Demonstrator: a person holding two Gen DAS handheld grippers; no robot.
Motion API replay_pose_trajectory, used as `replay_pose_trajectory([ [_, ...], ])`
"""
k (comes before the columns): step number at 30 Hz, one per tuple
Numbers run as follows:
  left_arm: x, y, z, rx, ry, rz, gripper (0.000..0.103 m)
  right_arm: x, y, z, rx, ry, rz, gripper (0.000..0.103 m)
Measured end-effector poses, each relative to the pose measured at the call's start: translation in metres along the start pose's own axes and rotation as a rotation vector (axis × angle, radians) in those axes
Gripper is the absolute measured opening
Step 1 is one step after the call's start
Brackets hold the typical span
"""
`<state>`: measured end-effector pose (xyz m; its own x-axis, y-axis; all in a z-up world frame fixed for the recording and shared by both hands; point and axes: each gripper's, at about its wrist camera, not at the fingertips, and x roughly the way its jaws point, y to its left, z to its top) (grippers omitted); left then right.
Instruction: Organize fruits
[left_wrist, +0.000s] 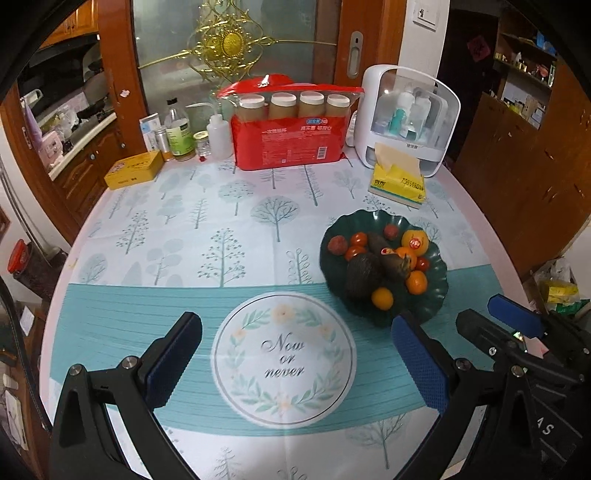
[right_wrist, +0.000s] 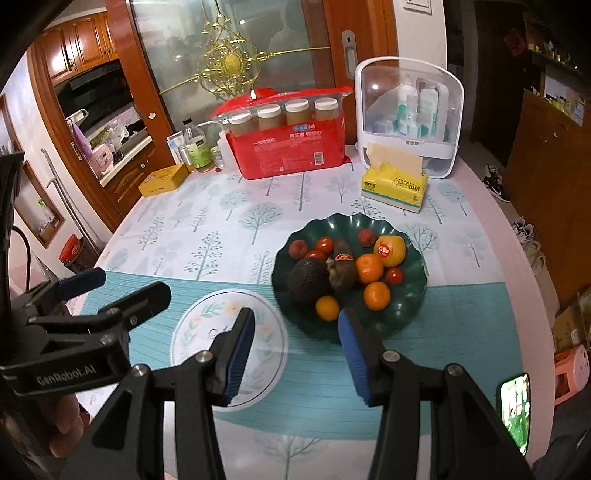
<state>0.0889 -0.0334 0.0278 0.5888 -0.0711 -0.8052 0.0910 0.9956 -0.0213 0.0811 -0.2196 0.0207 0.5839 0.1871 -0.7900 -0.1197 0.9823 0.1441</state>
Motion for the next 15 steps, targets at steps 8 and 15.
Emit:
replay_pose_trajectory([
  [8, -0.010, 0.009, -0.017, 0.001, 0.007, 0.036, 0.102, -0.009, 0.015, -0.013, 0.013, 0.006, -0.009, 0.048],
  [15, -0.014, 0.010, -0.024, -0.004, 0.011, 0.048, 0.102, -0.013, 0.020, -0.019, 0.031, 0.005, -0.034, 0.048],
])
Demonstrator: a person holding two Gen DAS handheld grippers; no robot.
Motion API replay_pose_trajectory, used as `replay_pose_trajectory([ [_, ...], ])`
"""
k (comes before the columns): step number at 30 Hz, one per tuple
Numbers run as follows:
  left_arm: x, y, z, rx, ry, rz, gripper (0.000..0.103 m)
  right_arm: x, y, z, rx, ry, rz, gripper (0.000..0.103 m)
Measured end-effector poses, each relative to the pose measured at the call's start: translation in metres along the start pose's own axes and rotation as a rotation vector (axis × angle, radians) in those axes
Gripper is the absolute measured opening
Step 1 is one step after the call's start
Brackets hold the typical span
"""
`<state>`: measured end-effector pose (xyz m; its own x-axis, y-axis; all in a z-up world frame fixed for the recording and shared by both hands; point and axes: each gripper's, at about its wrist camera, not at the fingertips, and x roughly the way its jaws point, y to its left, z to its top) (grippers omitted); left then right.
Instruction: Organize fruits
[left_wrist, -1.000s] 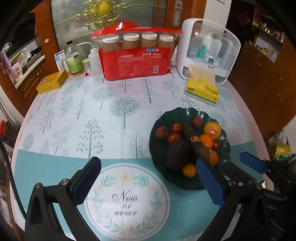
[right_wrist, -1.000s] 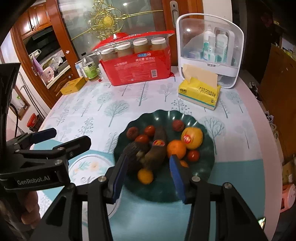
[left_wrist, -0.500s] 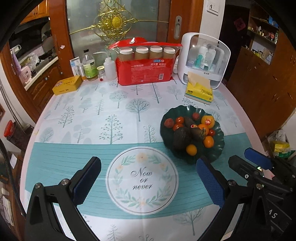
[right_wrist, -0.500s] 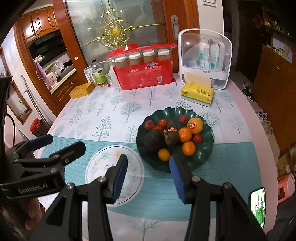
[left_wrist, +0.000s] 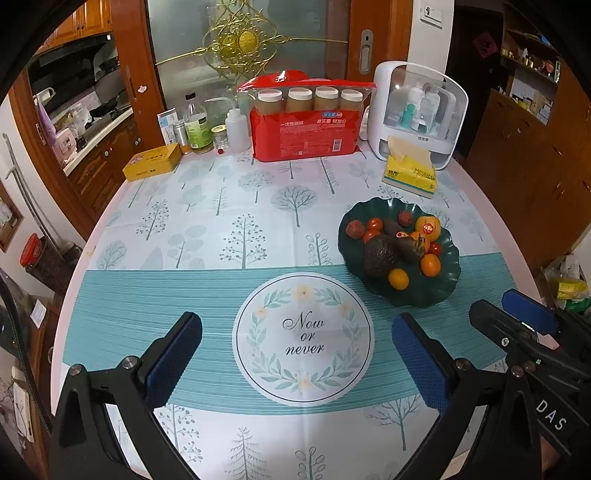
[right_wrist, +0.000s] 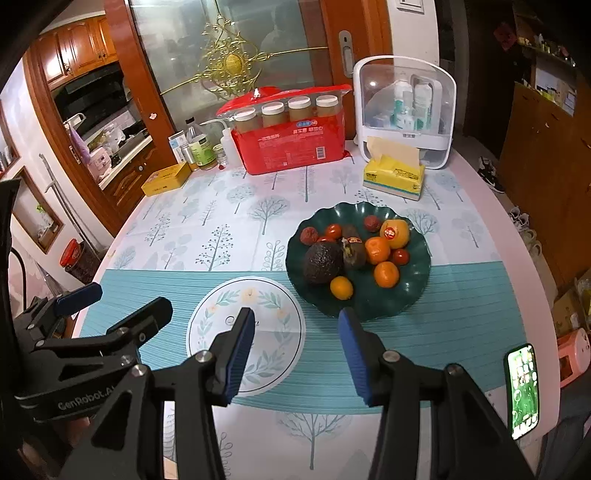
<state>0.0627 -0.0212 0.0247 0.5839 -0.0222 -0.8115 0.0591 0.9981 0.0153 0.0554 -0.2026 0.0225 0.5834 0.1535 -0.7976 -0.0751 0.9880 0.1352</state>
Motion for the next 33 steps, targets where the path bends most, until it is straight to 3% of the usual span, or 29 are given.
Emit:
replay_pose_trajectory([
  [33, 0.000, 0.005, -0.012, 0.015, 0.029, 0.003, 0.102, -0.002, 0.006, -0.015, 0.021, 0.021, -0.048, 0.048],
])
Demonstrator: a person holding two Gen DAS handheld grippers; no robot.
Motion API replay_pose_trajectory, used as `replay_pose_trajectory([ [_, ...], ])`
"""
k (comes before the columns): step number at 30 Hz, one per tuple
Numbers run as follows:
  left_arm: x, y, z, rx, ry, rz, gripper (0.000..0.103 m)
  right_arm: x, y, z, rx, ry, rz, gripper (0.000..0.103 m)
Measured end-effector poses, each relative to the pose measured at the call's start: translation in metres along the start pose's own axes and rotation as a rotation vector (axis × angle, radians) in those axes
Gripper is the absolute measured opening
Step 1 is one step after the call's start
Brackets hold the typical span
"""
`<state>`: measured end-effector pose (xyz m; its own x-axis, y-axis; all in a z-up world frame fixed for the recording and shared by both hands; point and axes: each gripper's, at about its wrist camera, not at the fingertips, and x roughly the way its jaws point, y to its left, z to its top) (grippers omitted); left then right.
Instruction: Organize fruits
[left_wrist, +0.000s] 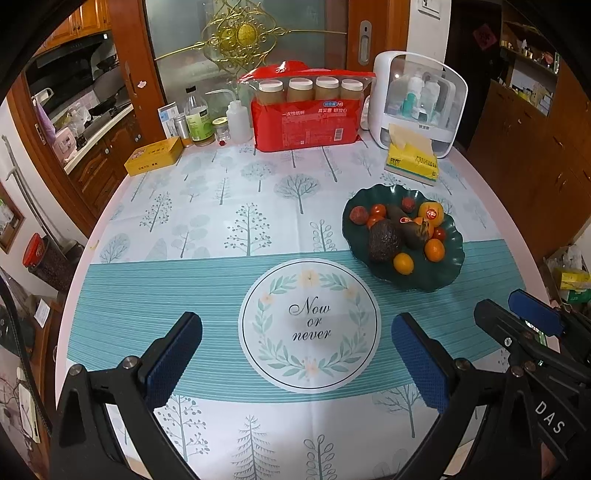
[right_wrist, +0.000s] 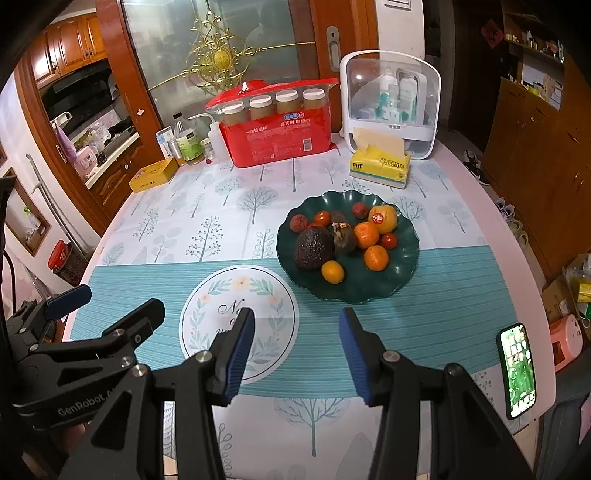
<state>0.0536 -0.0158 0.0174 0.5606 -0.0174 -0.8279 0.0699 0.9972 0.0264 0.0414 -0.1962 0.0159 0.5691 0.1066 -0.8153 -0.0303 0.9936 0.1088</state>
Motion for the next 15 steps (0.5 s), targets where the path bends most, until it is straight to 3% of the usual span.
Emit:
replay_pose_trajectory([
  [15, 0.0033, 0.0015, -0.0012, 0.004, 0.011, 0.000, 0.102, 0.0026, 0.0004, -0.0005, 0.003, 0.005, 0.000, 0.048],
])
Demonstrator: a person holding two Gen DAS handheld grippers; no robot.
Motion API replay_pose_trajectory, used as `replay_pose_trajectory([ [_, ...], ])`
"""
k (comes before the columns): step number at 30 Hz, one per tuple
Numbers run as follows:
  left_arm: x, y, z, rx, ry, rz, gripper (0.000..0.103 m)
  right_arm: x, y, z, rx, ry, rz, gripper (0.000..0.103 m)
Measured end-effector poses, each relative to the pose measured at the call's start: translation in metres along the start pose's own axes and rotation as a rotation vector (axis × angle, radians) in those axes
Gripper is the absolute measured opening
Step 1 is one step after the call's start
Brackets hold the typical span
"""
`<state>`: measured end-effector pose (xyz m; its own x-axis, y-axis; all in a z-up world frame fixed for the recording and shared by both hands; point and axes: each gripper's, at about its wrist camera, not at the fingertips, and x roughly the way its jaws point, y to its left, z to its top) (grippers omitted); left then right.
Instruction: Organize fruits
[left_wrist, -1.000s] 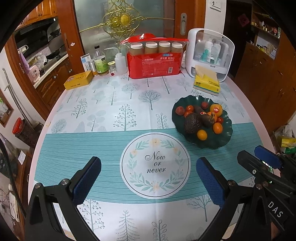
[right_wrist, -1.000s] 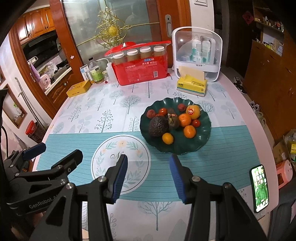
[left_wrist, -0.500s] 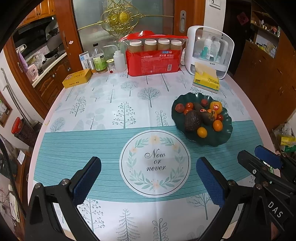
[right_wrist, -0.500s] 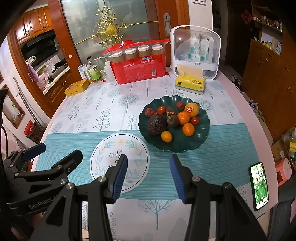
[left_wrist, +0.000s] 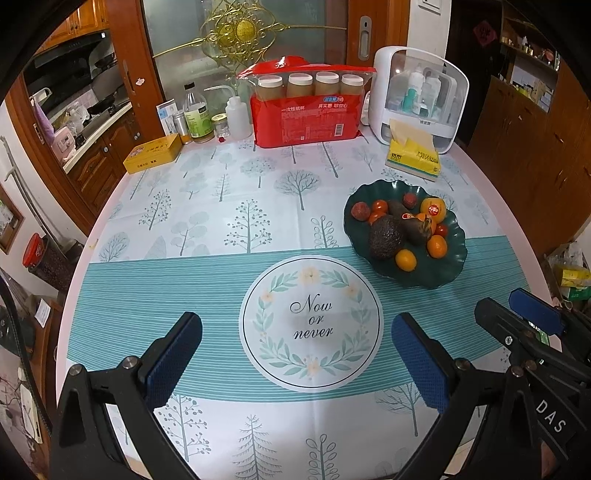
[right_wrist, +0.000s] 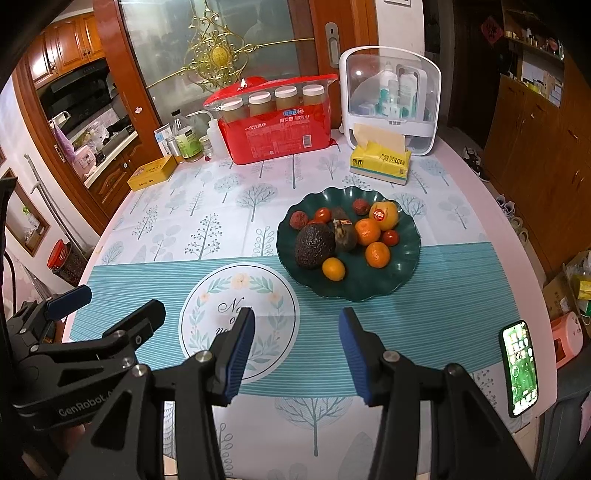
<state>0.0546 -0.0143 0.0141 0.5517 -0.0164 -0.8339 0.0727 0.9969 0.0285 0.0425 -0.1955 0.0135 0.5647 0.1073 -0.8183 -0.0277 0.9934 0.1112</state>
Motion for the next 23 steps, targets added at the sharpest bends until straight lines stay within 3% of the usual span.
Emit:
replay_pose_trajectory([
  [23, 0.016, 0.003, -0.001, -0.002, 0.031, 0.006, 0.102, 0.016, -0.001, 0.000, 0.002, 0.026, 0.007, 0.048],
])
